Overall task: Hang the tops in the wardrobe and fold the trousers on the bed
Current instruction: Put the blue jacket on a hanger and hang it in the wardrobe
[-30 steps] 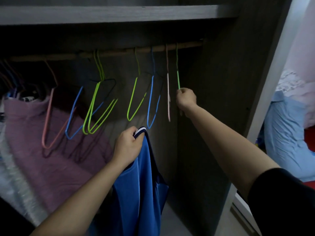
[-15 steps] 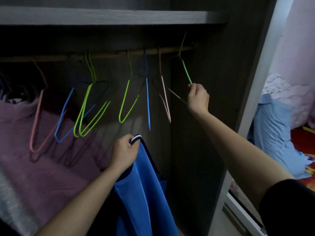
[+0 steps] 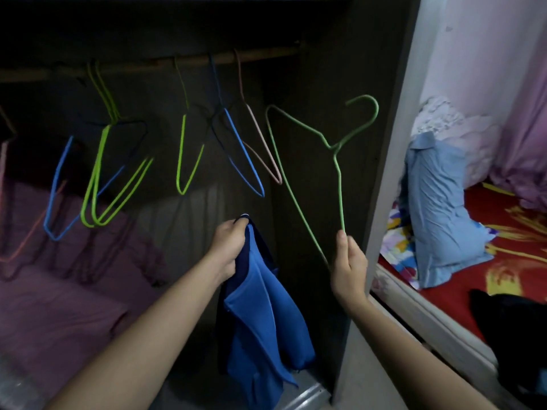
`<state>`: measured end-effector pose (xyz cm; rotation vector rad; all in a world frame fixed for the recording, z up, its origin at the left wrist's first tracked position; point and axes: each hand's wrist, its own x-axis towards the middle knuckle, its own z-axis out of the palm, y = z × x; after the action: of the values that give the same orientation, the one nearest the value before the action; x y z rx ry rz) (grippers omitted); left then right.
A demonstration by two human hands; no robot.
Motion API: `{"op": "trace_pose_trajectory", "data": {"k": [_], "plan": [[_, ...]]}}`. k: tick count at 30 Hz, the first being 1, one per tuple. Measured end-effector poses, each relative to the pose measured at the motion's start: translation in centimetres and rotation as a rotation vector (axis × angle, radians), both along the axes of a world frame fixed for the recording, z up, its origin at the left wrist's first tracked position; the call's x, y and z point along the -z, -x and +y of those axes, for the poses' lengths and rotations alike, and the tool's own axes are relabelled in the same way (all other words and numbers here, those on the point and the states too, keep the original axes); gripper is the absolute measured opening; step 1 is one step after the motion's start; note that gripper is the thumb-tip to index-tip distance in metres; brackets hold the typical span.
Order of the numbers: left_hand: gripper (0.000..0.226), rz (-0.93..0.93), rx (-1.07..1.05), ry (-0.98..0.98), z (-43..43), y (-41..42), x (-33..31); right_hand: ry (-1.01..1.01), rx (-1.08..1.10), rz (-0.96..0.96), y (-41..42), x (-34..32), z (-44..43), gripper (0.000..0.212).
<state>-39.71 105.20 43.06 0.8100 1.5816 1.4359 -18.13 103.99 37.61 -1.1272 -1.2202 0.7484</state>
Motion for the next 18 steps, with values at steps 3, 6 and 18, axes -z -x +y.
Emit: {"op": "trace_pose_trajectory", "data": {"k": [3,6,18], "plan": [[0.032,-0.191,0.110,0.144,0.9,-2.1,0.6,0.020,-0.042,0.067,-1.8,1.3,-2.6,0.051],[0.047,-0.253,0.282,0.182,1.4,-4.3,0.9,0.079,-0.163,0.090,-4.3,2.9,-4.7,0.050],[0.031,0.222,0.646,0.157,-0.3,-10.7,2.6,0.296,-0.377,0.320,-12.7,0.3,-3.7,0.041]]}}
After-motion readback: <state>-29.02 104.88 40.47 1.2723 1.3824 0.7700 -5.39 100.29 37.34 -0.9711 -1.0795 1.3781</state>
